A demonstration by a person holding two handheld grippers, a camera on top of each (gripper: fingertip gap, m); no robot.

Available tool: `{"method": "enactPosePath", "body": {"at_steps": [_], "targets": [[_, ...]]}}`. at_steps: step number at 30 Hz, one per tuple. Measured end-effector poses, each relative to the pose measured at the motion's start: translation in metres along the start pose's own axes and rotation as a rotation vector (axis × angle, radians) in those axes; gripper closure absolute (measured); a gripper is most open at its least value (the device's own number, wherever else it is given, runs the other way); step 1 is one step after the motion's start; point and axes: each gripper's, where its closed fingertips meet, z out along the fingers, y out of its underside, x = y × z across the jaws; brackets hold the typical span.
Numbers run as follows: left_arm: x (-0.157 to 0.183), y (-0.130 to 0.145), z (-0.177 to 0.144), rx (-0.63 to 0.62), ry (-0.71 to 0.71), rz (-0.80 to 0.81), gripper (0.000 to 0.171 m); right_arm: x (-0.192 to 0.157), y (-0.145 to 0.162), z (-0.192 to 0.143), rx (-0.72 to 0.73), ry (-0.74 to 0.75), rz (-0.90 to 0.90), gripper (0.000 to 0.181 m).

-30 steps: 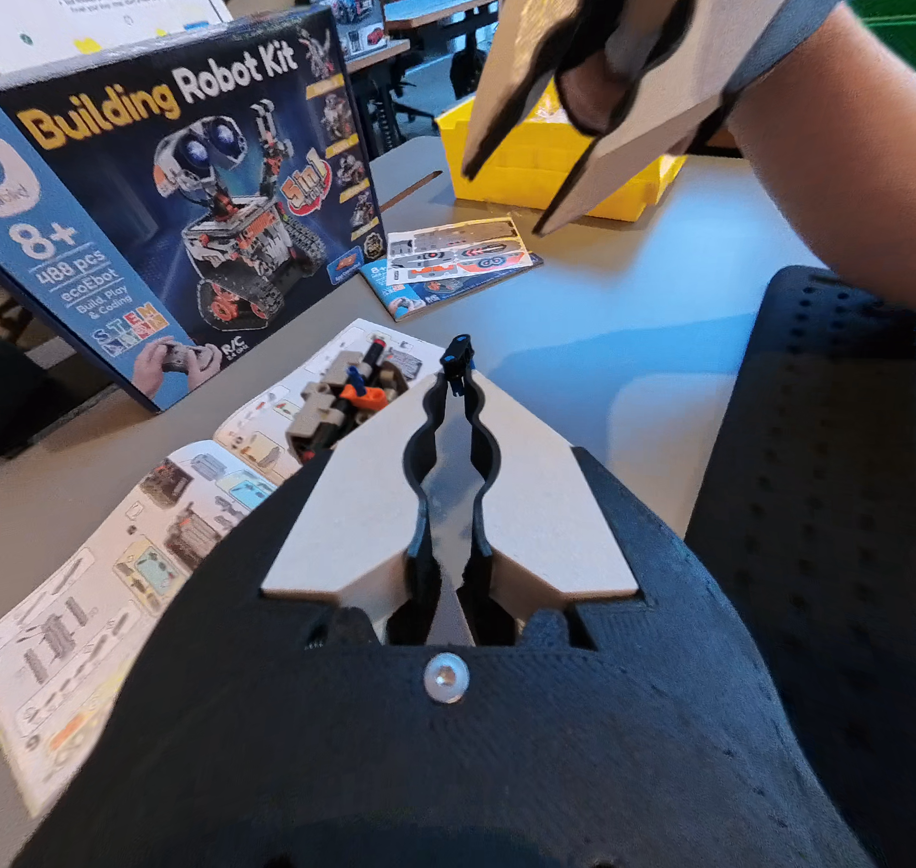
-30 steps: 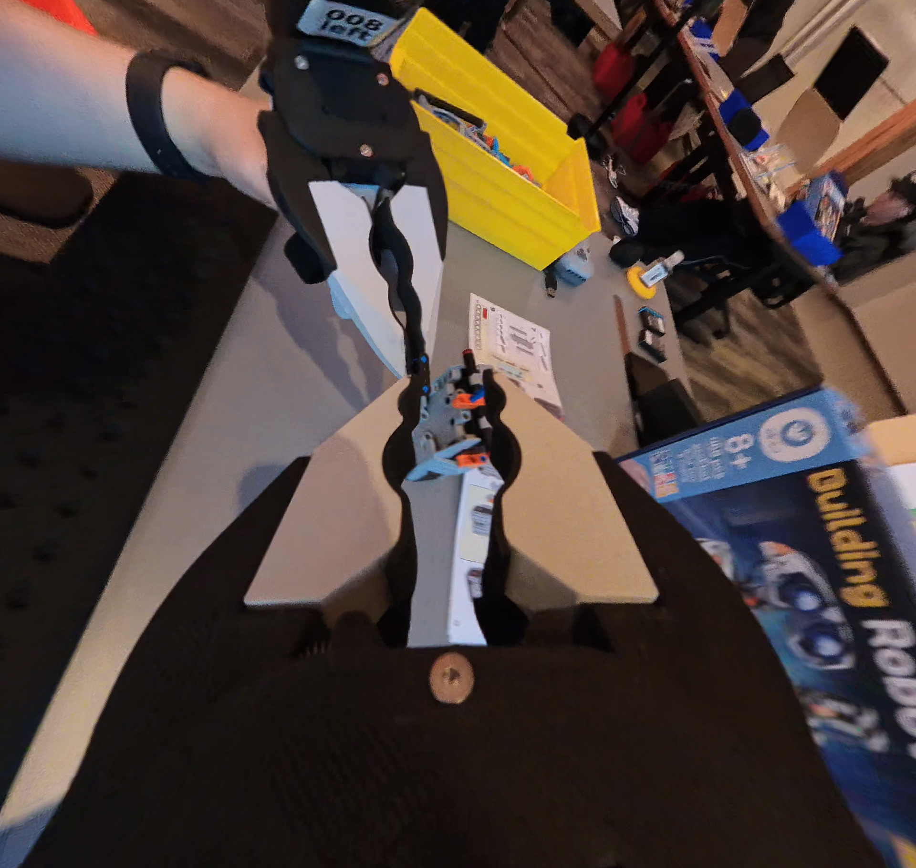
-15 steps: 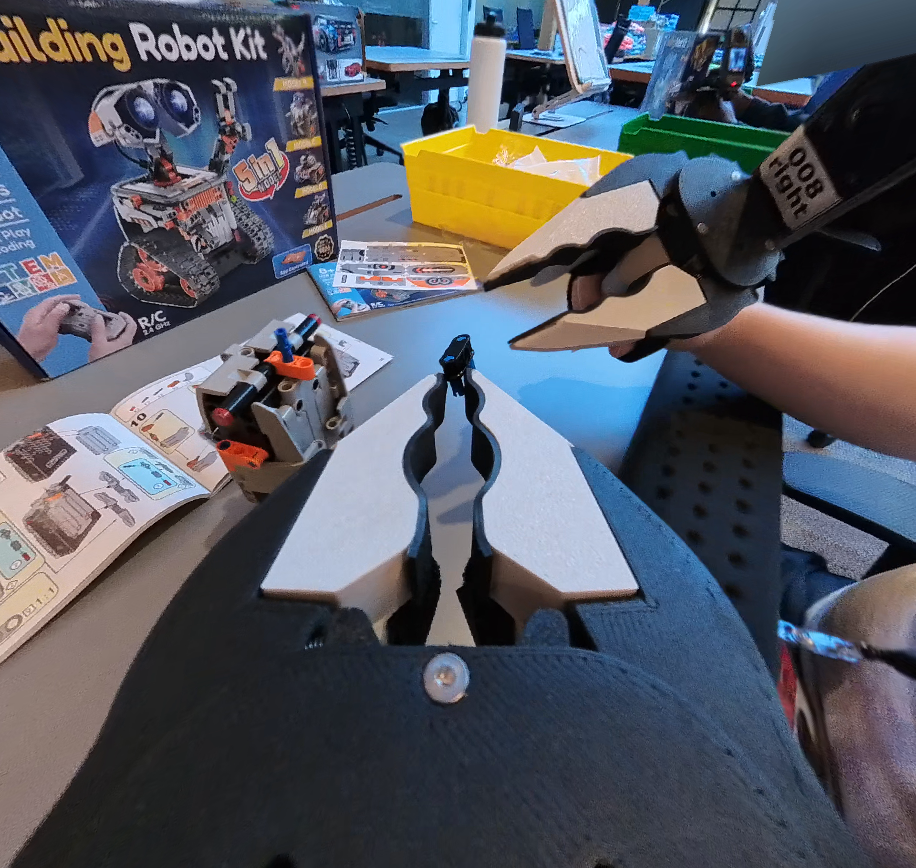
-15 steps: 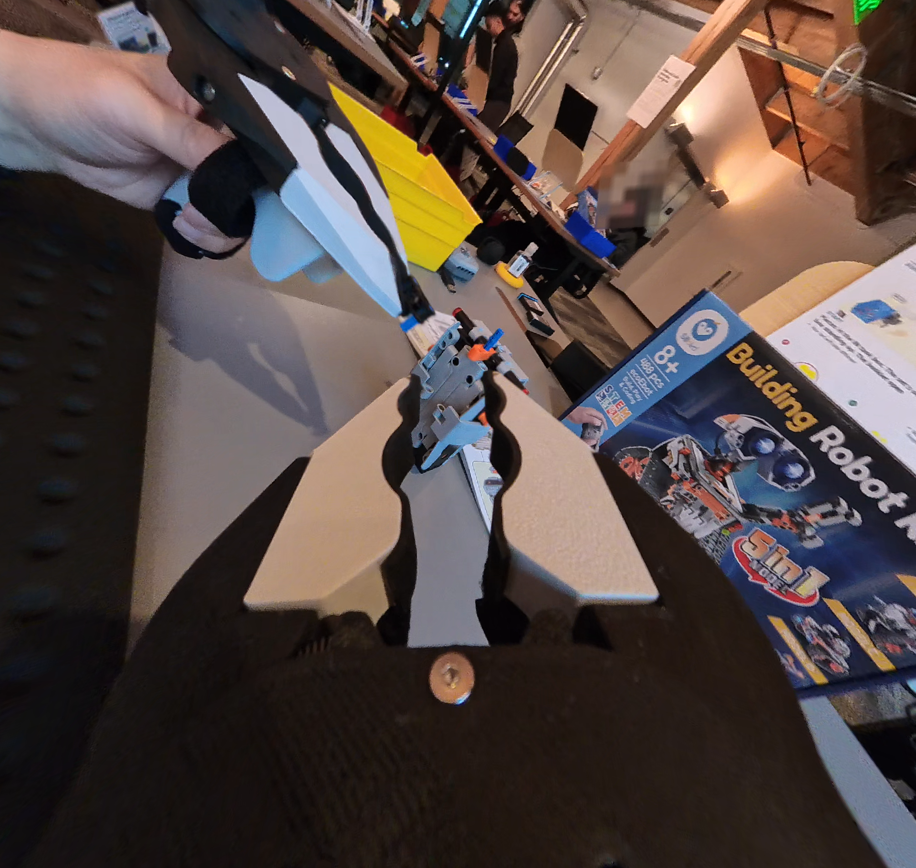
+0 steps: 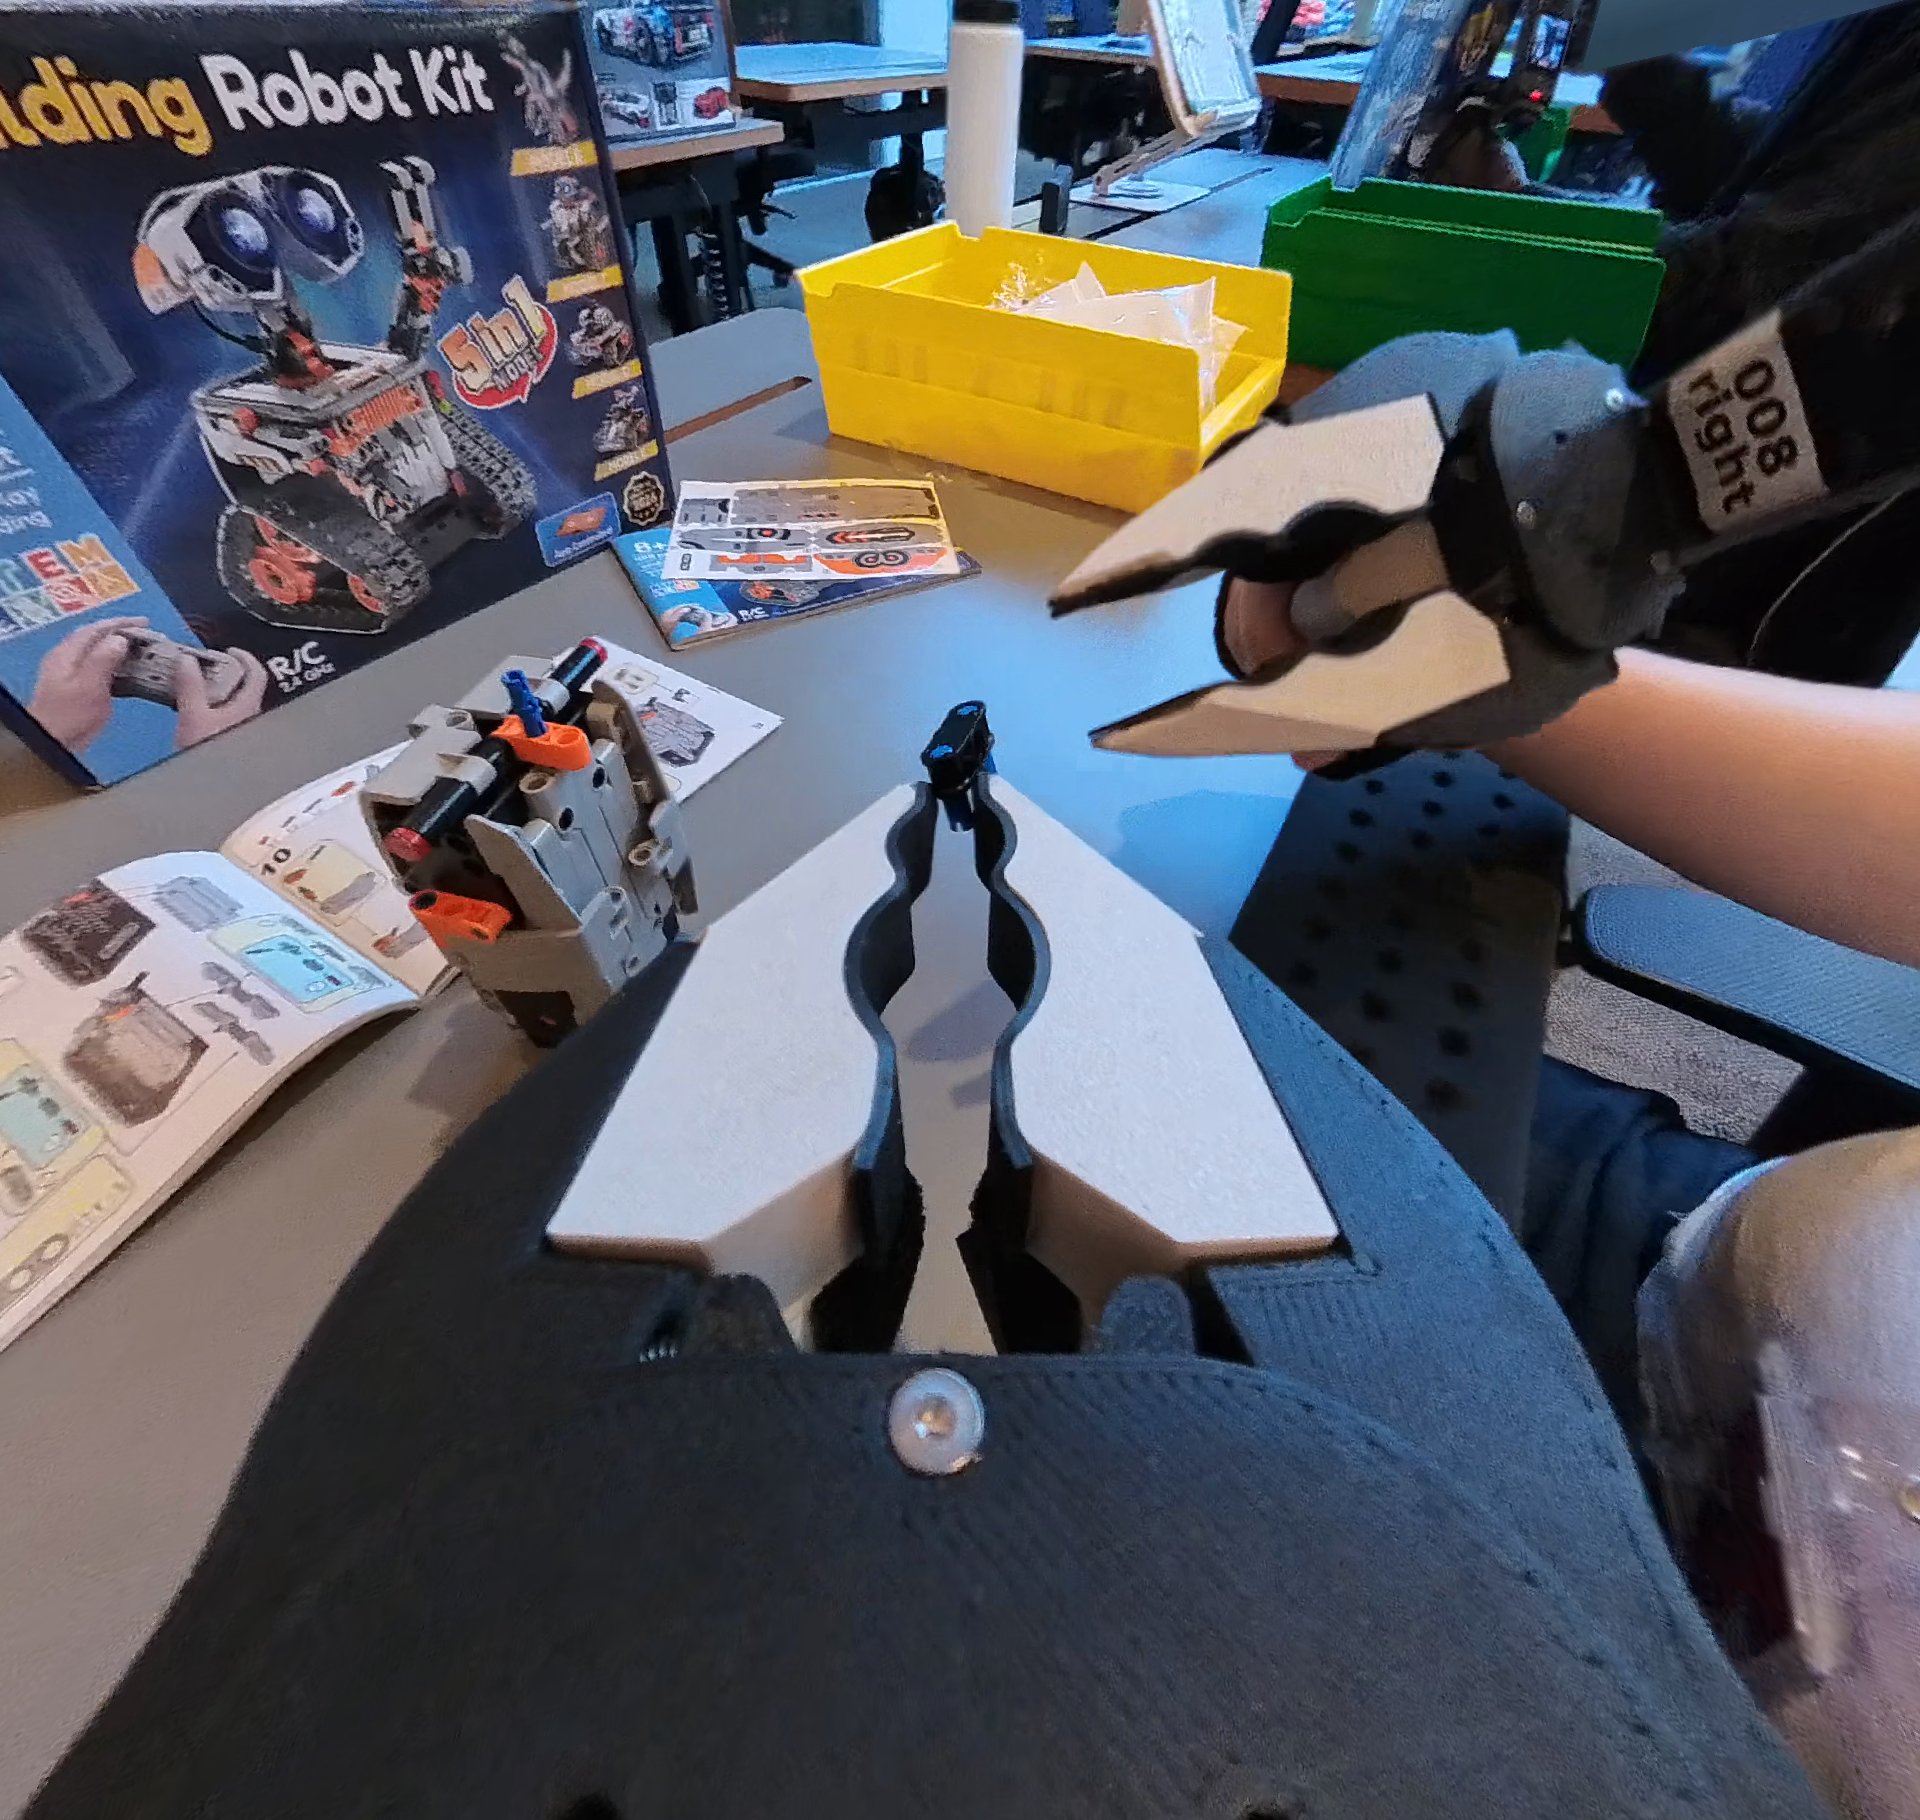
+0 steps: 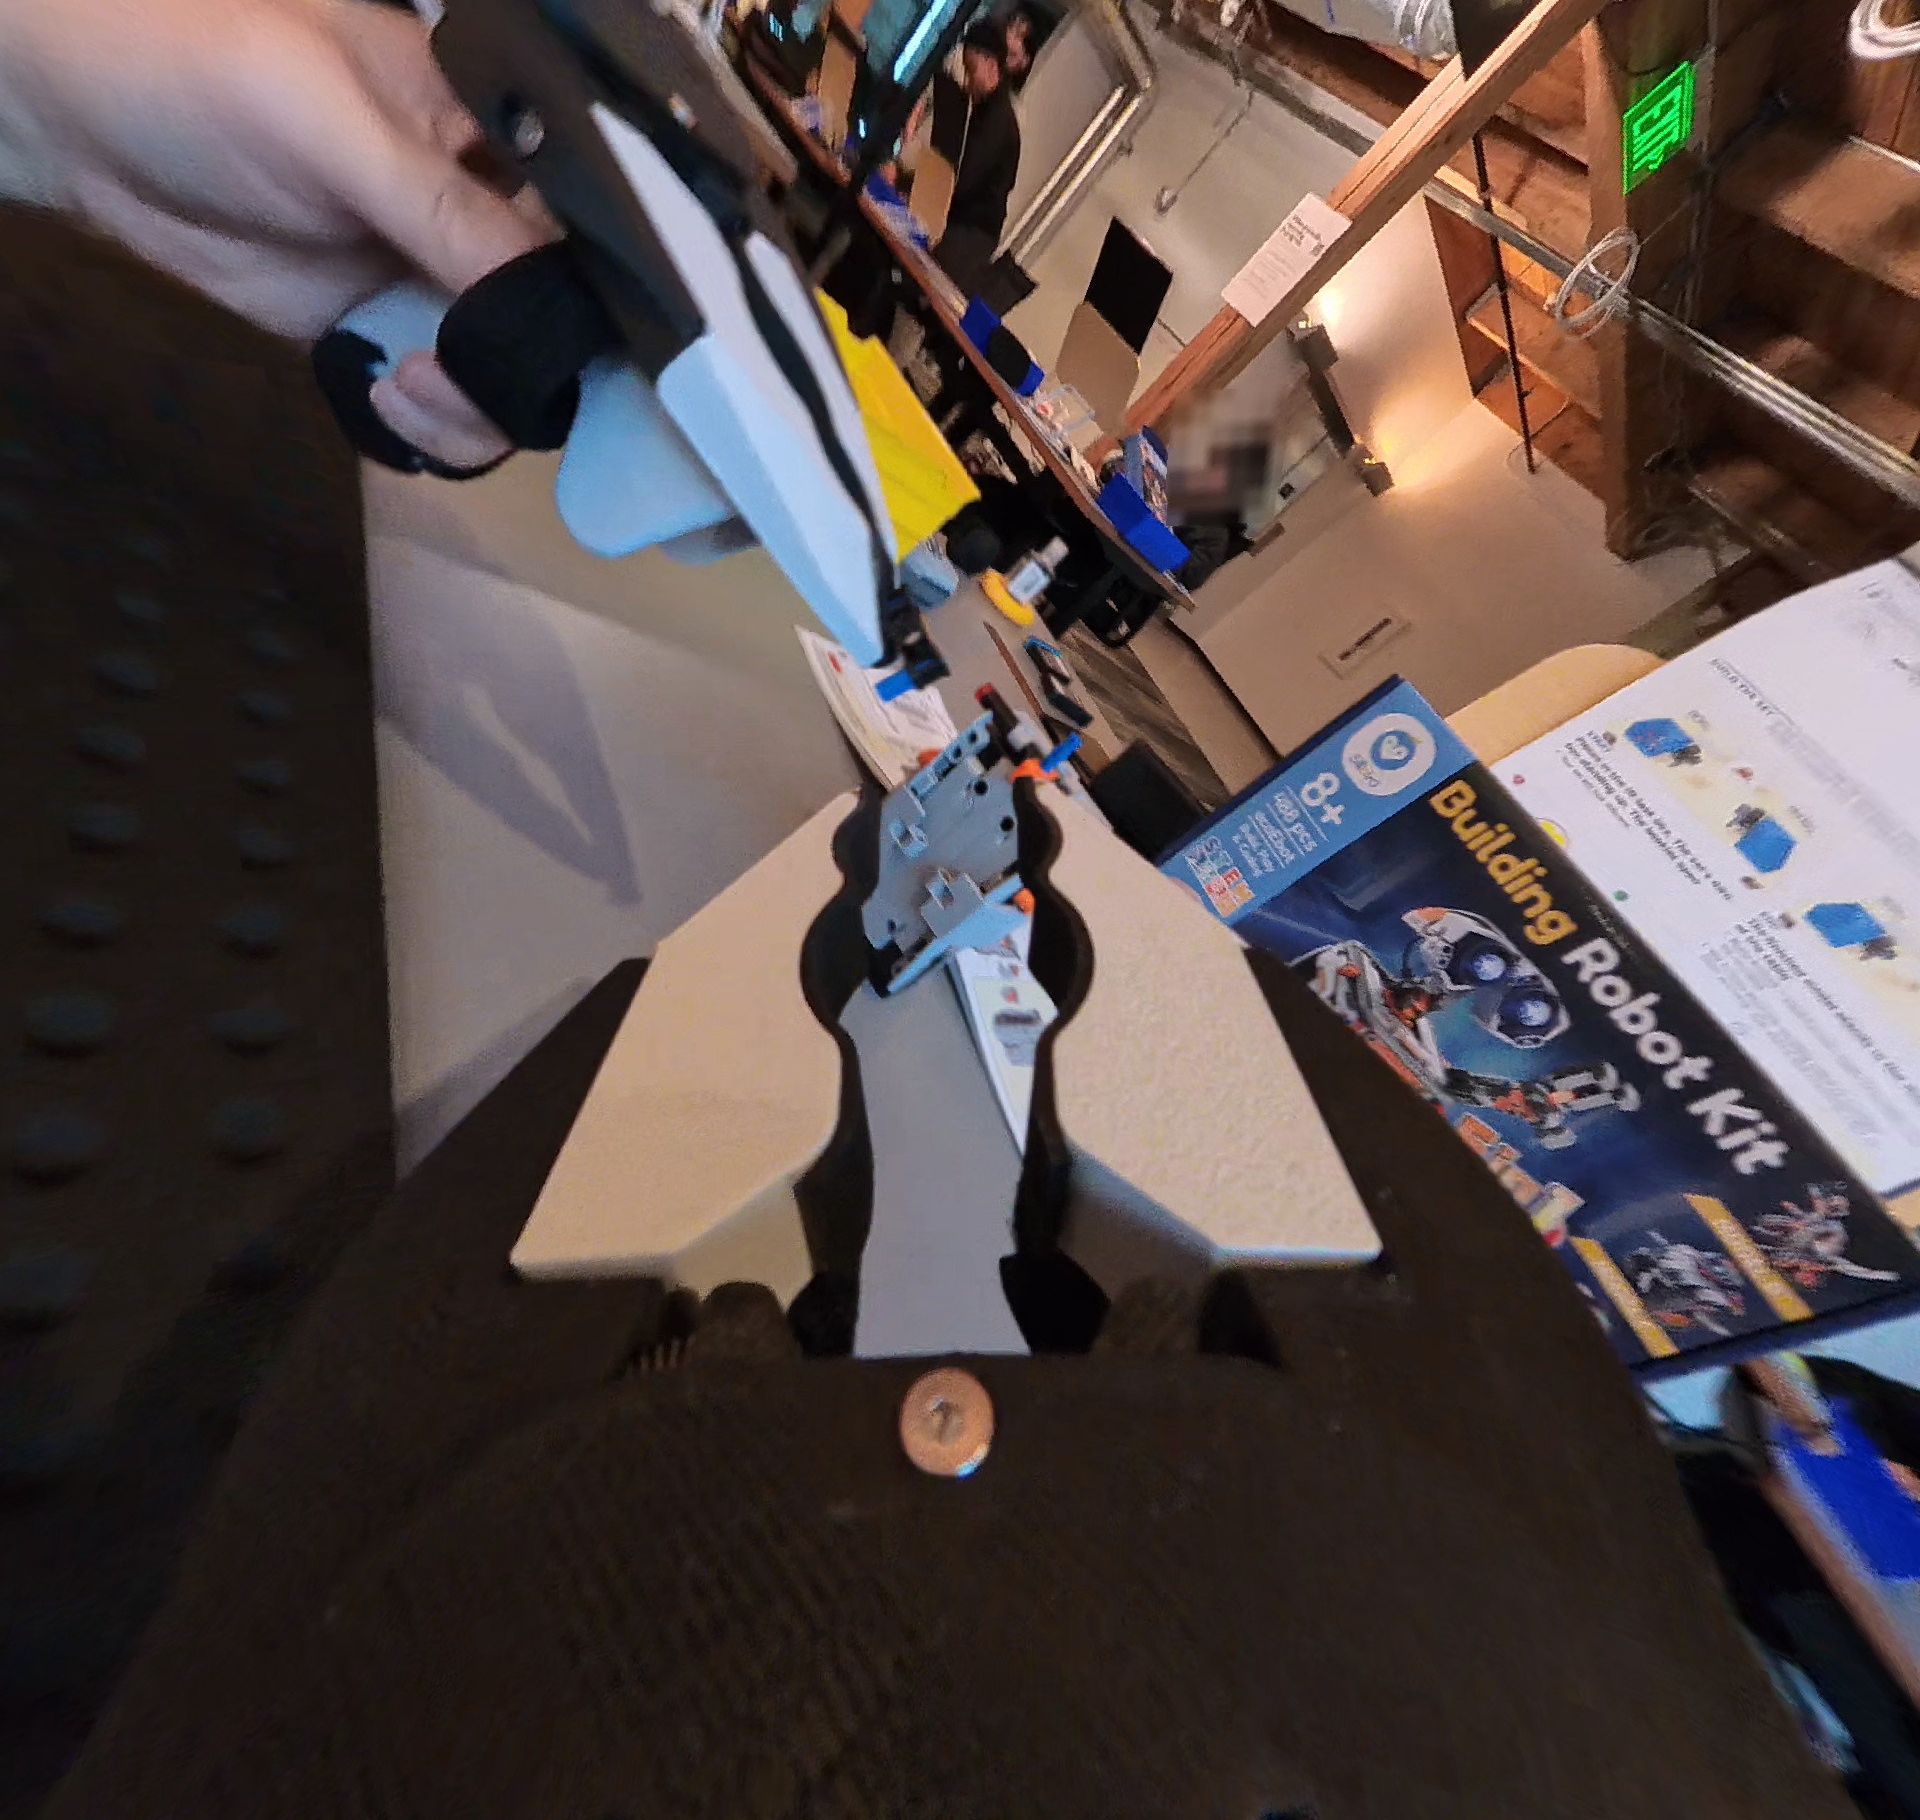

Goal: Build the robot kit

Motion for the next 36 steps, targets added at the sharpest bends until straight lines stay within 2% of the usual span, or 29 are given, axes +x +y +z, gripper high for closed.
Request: {"method": "enactPosePath", "body": {"at_steps": [3, 8, 12, 17, 23, 27, 29, 33, 36], "targets": [[-0.011, 0.005, 0.011, 0.029, 0.04, -0.021, 0.166, -0.005, 0.01, 0.016, -0.034, -0.007, -0.062, 0.155], [-0.043, 0.017, 0.022, 0.108, 0.029, -0.076, 0.166, 0.004, 0.031, 0.042, -0.066, 0.003, -0.049, 0.153], [-0.047, 0.003, 0.016, 0.208, 0.015, -0.059, 0.167, 0.01, 0.034, 0.051, -0.015, -0.026, 0.083, 0.156], [-0.043, 0.016, 0.022, 0.164, 0.048, -0.029, 0.166, 0.003, 0.031, 0.052, 0.065, -0.137, 0.305, 0.159], [-0.026, 0.019, 0.021, 0.172, 0.105, 0.026, 0.166, 0.019, 0.009, 0.039, 0.21, -0.194, 0.555, 0.165], [-0.027, 0.02, 0.019, 0.182, 0.078, 0.059, 0.166, 0.009, 0.015, 0.039, 0.159, -0.311, 0.637, 0.166], [-0.031, 0.024, 0.019, 0.161, 0.049, 0.065, 0.166, 0.003, 0.018, 0.038, 0.098, -0.324, 0.556, 0.162], [-0.038, 0.034, 0.024, 0.092, 0.022, 0.057, 0.166, 0.003, 0.021, 0.041, -0.037, -0.183, 0.098, 0.163], [-0.037, 0.037, 0.025, 0.071, 0.038, 0.031, 0.166, -0.01, 0.026, 0.049, -0.134, -0.205, -0.109, 0.162]]}}
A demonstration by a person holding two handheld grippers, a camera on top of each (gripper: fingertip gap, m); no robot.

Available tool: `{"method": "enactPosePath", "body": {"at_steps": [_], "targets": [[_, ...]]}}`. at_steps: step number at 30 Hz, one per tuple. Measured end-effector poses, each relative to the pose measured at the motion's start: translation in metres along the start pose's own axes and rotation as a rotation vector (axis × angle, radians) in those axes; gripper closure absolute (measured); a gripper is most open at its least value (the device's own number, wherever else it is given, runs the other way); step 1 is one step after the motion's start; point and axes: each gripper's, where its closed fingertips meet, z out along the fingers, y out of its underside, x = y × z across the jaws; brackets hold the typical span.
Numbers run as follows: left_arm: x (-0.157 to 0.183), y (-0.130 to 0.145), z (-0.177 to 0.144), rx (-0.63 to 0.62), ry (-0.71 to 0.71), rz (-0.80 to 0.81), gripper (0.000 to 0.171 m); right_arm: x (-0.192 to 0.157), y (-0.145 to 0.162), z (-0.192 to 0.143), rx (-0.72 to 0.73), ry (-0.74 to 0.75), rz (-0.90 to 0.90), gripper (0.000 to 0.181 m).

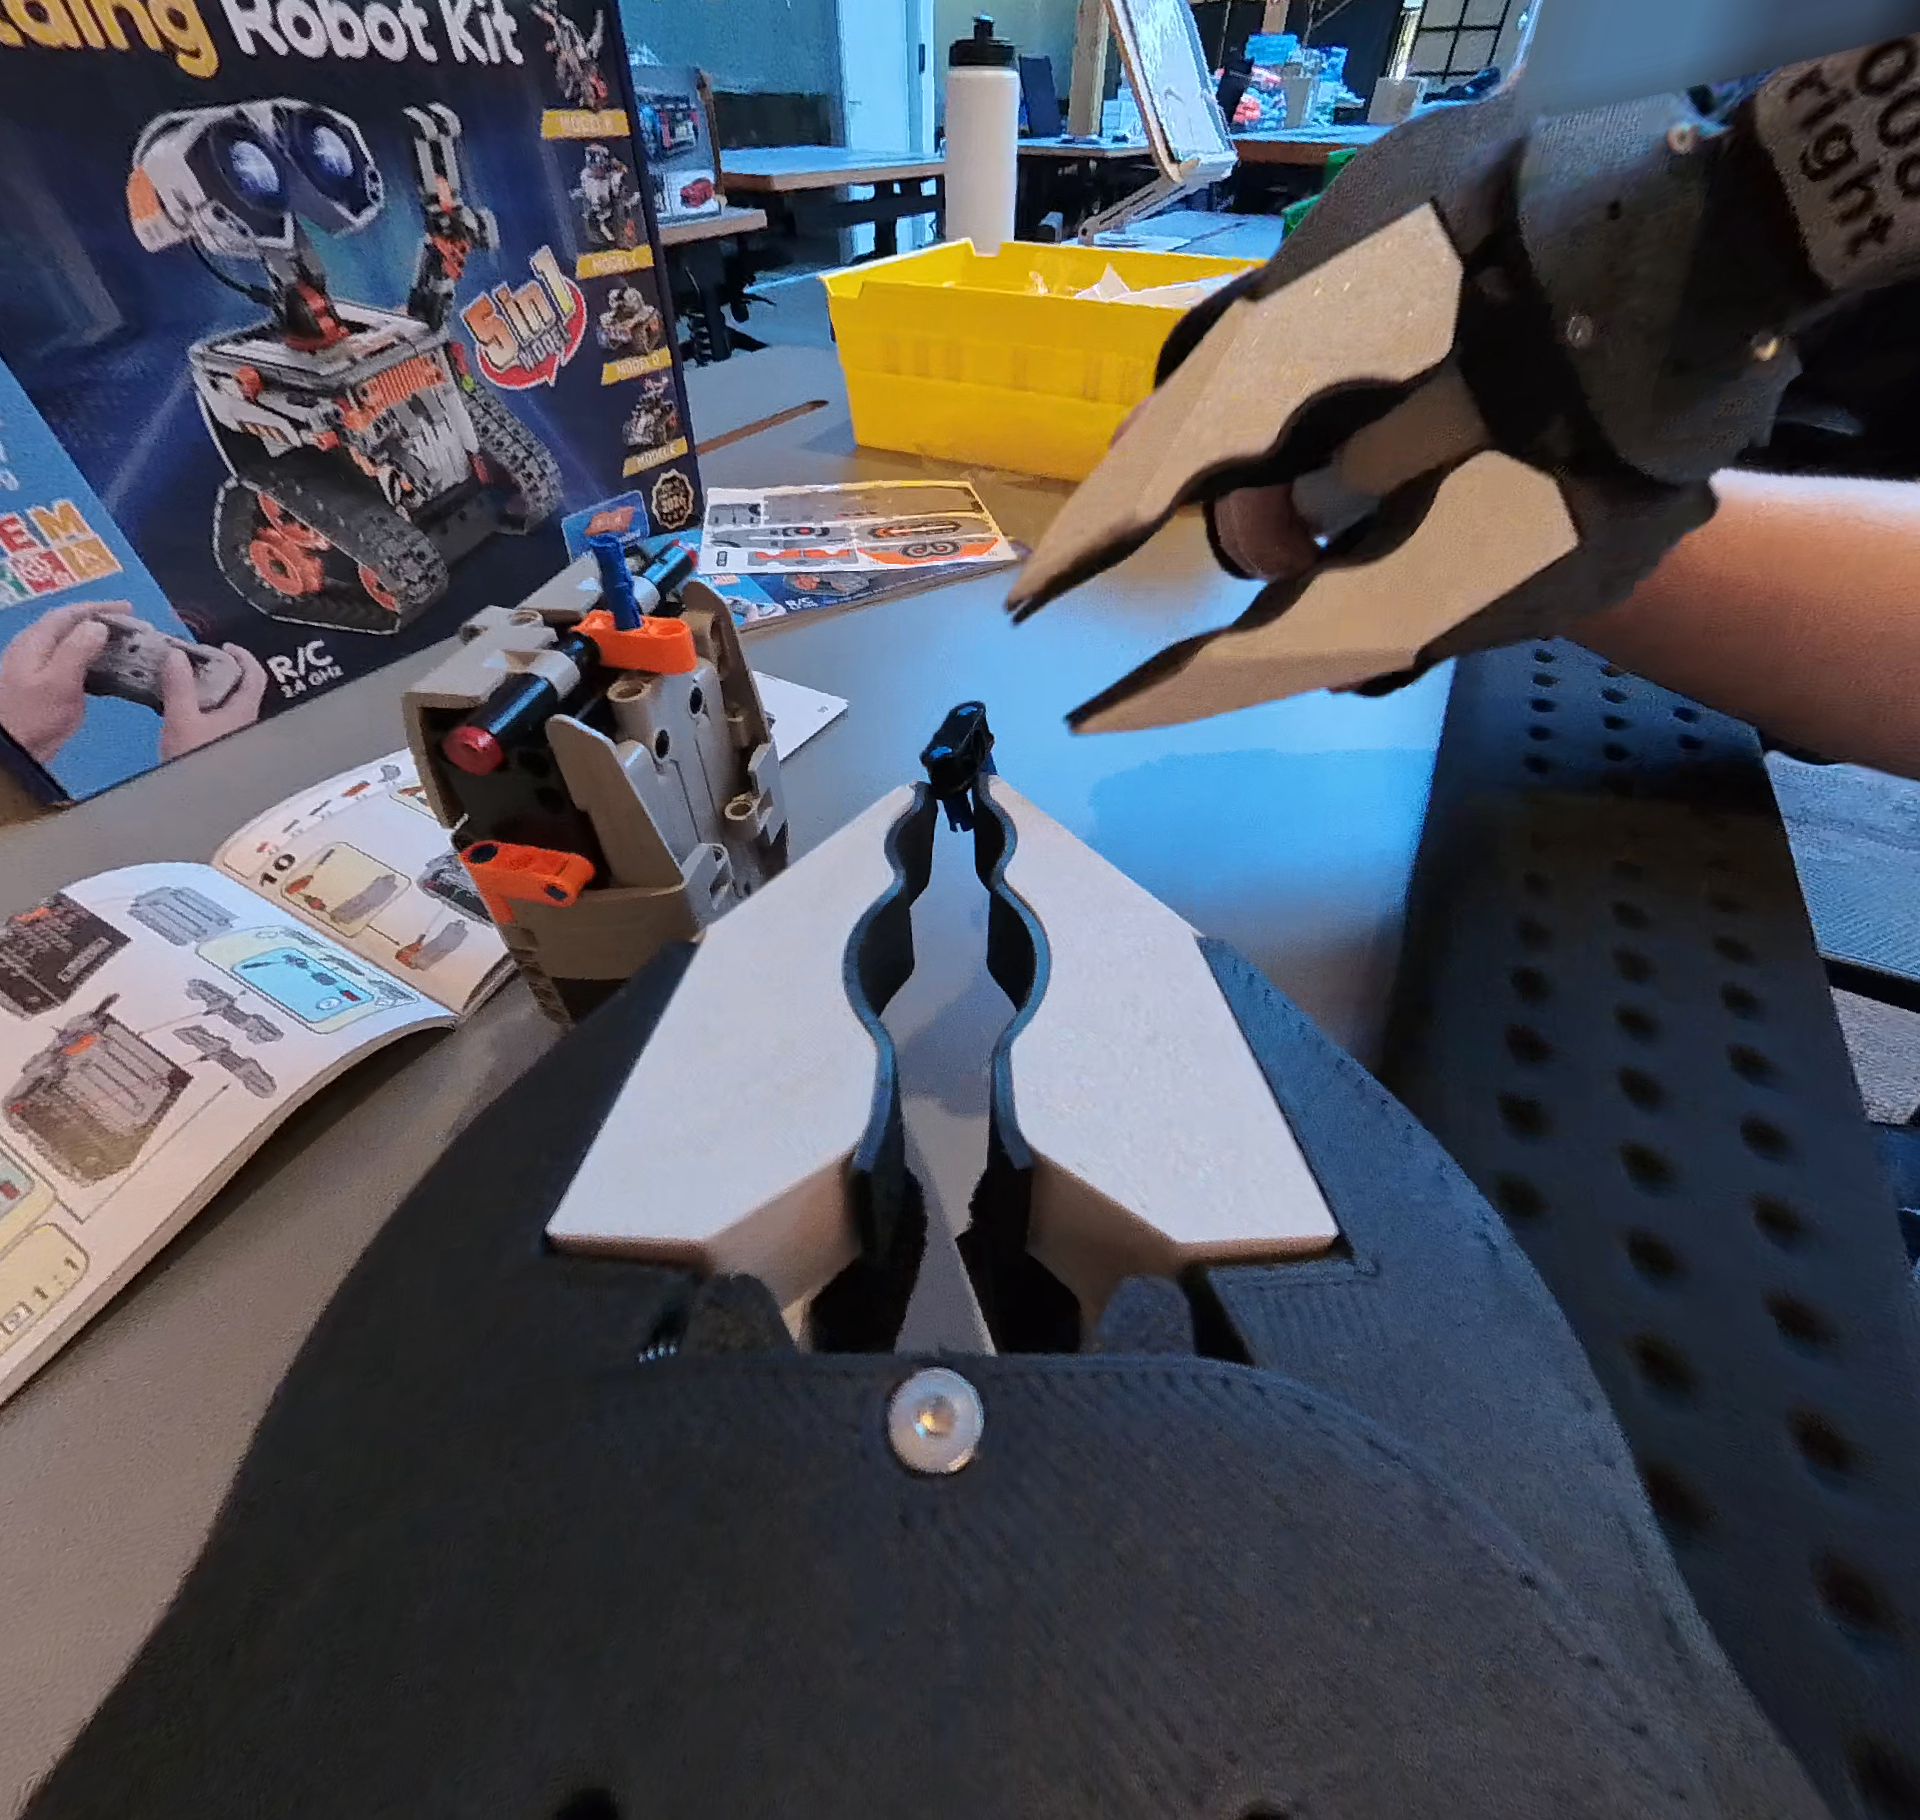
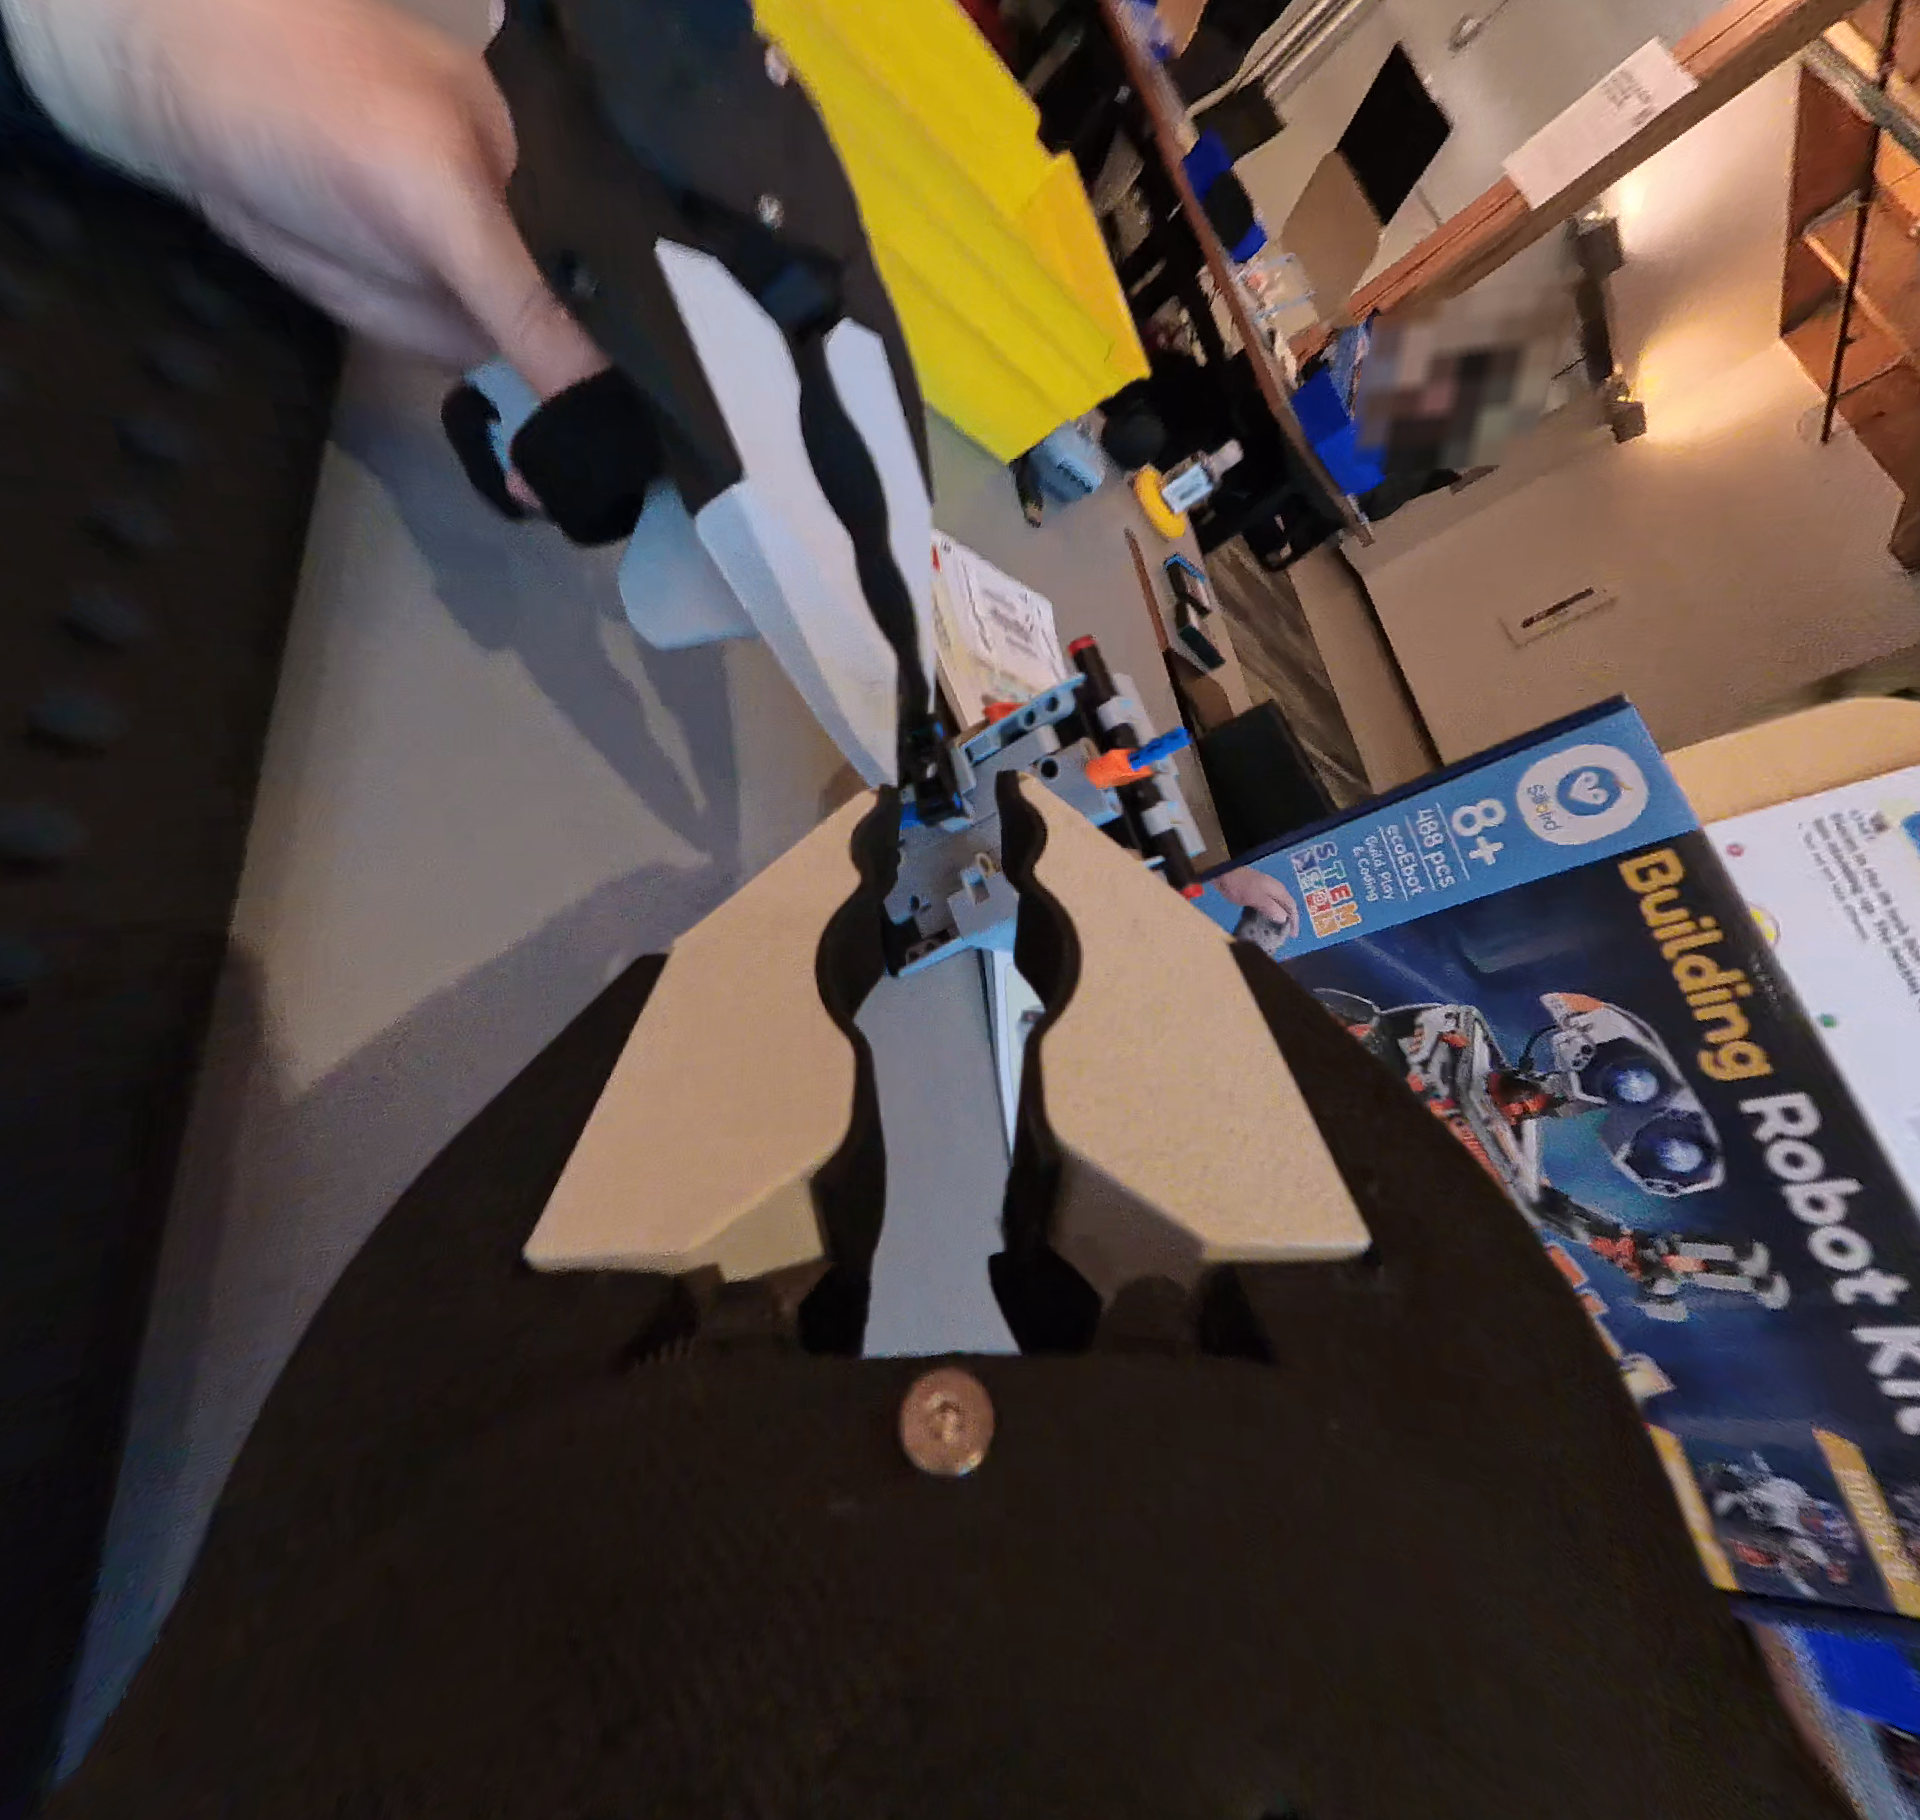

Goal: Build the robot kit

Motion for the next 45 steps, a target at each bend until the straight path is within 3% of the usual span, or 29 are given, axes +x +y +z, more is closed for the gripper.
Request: {"method": "enactPosePath", "body": {"at_steps": [11, 30, 45], "targets": [[0.003, 0.005, 0.001, -0.033, -0.041, 0.132, 0.166, -0.008, 0.013, 0.012, -0.129, -0.03, -0.123, 0.169], [0.006, 0.016, 0.004, -0.103, -0.032, 0.121, 0.167, -0.018, 0.012, 0.015, -0.155, 0.028, -0.164, 0.173], [0.012, 0.013, 0.005, -0.088, -0.034, 0.2, 0.167, -0.019, 0.012, 0.009, -0.148, -0.043, -0.137, 0.171]]}}
